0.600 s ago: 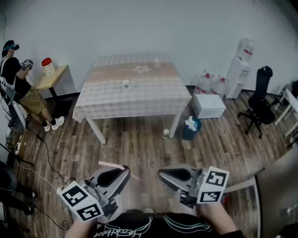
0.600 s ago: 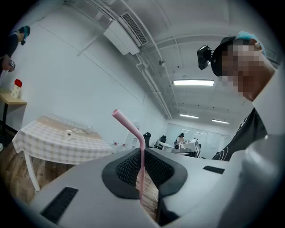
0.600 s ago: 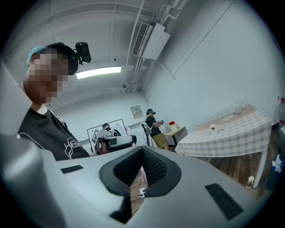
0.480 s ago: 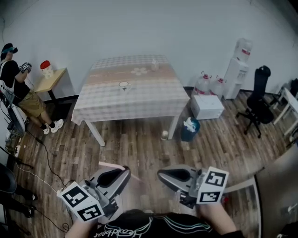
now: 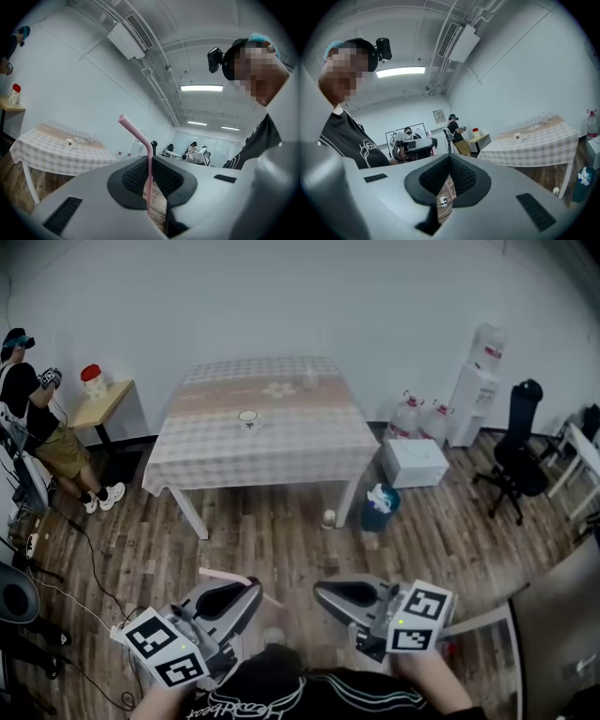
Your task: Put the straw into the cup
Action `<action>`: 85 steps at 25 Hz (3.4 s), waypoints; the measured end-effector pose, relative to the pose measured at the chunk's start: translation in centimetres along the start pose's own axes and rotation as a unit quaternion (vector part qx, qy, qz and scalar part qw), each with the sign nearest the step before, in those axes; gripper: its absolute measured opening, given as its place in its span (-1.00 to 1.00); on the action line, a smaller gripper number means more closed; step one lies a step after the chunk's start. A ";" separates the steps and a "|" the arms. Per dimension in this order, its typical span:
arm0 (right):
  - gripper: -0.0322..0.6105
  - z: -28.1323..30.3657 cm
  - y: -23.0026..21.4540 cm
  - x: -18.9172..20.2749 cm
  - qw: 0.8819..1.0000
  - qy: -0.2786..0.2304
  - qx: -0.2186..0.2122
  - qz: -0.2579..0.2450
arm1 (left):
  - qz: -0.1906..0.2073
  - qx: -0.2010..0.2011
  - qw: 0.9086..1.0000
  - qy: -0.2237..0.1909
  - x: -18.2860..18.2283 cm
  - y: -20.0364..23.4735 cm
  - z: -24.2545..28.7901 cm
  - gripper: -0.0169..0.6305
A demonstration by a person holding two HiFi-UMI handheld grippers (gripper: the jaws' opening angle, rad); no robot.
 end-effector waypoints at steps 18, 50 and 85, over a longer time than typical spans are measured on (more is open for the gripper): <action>-0.87 2.9 -10.4 -1.9 0.998 -0.007 0.064 0.016 | -0.015 0.006 1.000 0.004 -1.0 8.7 6.1 -0.89; -0.87 22.3 -41.9 -11.9 0.995 0.016 0.071 0.073 | -0.041 0.003 0.999 0.029 -11.1 42.0 26.2 -0.89; -0.87 31.7 -63.5 -17.0 0.991 0.086 -0.032 0.099 | -0.058 -0.135 0.989 -0.006 -16.0 58.5 37.3 -0.89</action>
Point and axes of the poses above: the fingertips, and each gripper's own axes: z forward along the fingers, y to its left, x out of its underside, the point moved 5 cm from there along -z, backward along the fingers, and after that the axes turned 5 degrees about -x, right-handed, at the moved point
